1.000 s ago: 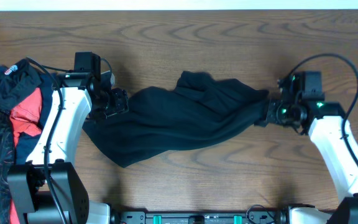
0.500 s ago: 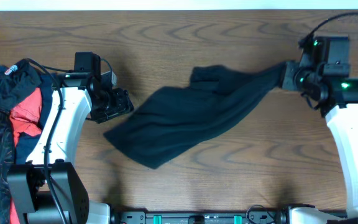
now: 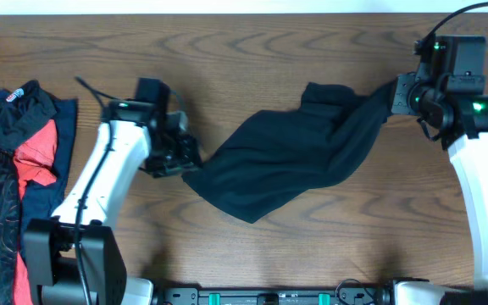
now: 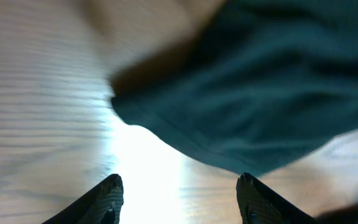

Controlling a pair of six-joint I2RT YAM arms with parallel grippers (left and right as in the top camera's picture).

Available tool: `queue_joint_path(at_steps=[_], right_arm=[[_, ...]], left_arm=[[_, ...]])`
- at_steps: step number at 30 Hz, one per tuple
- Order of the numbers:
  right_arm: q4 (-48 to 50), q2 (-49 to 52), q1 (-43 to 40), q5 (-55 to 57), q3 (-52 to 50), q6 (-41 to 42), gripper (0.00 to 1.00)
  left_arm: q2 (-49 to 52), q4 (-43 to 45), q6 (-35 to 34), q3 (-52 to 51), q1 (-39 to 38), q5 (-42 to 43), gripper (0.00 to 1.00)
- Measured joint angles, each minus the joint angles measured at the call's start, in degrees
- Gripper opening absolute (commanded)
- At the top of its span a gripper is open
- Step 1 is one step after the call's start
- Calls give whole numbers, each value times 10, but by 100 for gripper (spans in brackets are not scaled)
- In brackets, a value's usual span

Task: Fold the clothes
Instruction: 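Pull the garment end up and right with the right gripper, then grasp the garment's left side with the left gripper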

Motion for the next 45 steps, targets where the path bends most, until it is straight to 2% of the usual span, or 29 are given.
queue_joint_path(at_steps=[8,12,19,23,30,42,45], right_arm=[[-7,45,0,-1,0,1,1],[-7,46,0,-5,0,1,1],[-12,46,-2,-23,0,1,1],[-13,46,-2,-30,0,1,1],[-19,46,-2,-46,0,1,1],[-26,46,-2,-68,0,1,1],[-26,46,-2,-77,0,0,1]], left_arm=[[0,0,-19,-62,-136,15,61],[0,4,-35,-92,-182,24,65],[0,83,-59,-142,-252,54,73],[0,150,-80,-163,-262,67,78],[3,238,-111,-164,-262,123,79],[70,239,-141,-160,-261,160,79],[74,240,-143,-158,-260,167,74]])
